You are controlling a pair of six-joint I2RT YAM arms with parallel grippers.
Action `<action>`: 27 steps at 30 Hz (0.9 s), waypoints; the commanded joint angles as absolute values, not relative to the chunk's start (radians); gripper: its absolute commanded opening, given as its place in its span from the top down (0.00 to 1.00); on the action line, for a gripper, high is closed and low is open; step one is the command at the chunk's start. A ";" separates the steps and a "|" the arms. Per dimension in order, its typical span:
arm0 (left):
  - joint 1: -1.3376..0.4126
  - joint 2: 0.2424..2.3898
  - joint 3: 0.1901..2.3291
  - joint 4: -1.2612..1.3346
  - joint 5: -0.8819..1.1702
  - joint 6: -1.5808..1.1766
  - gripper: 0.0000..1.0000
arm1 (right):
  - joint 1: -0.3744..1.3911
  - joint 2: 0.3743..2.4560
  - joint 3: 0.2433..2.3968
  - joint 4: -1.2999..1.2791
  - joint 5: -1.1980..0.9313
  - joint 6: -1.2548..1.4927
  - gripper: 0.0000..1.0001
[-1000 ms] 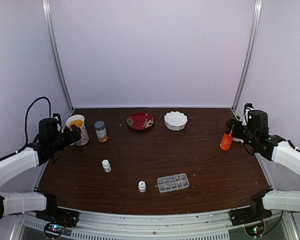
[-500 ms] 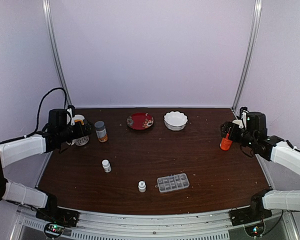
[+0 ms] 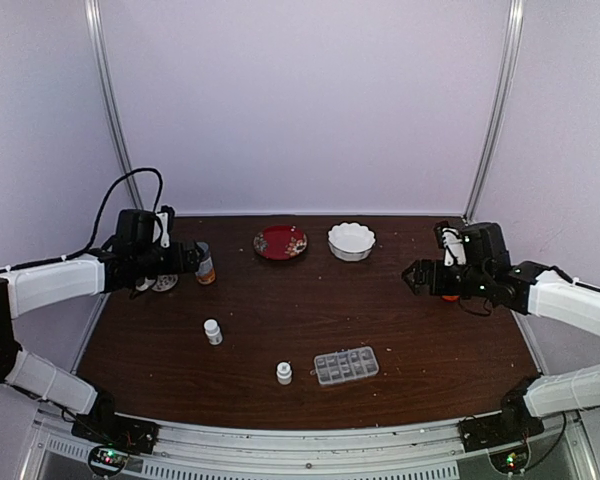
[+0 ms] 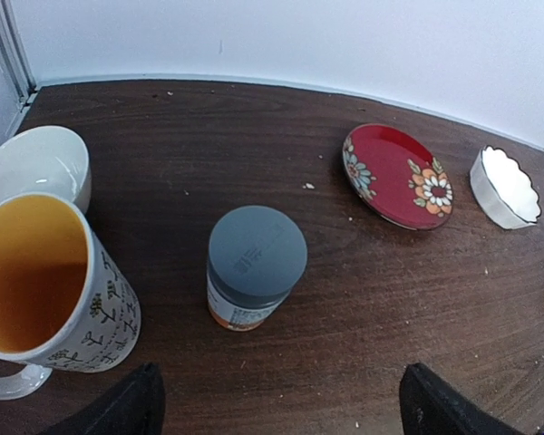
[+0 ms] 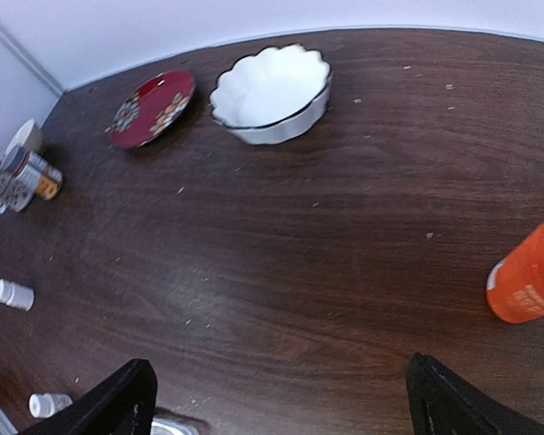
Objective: Sort the pills into containers
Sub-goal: Pick up the pill bottle from the center of the board.
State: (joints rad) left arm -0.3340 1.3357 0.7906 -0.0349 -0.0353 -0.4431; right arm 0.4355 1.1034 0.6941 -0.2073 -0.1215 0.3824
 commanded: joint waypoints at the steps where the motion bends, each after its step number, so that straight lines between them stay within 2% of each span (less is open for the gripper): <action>1: -0.345 1.323 0.776 0.050 0.095 -0.427 0.07 | 0.527 1.127 0.715 -0.241 -0.247 0.342 0.00; 13: -0.353 1.185 0.529 0.288 0.354 -0.513 0.06 | 0.851 1.169 0.611 -0.241 -0.219 0.379 0.00; 17: -0.383 1.132 0.483 0.279 0.360 -0.520 0.06 | 0.968 1.183 0.583 -0.233 -0.127 0.428 0.00; 27: -0.519 0.994 0.477 0.126 0.347 -0.529 0.06 | 1.107 1.272 0.585 -0.249 0.043 0.561 0.01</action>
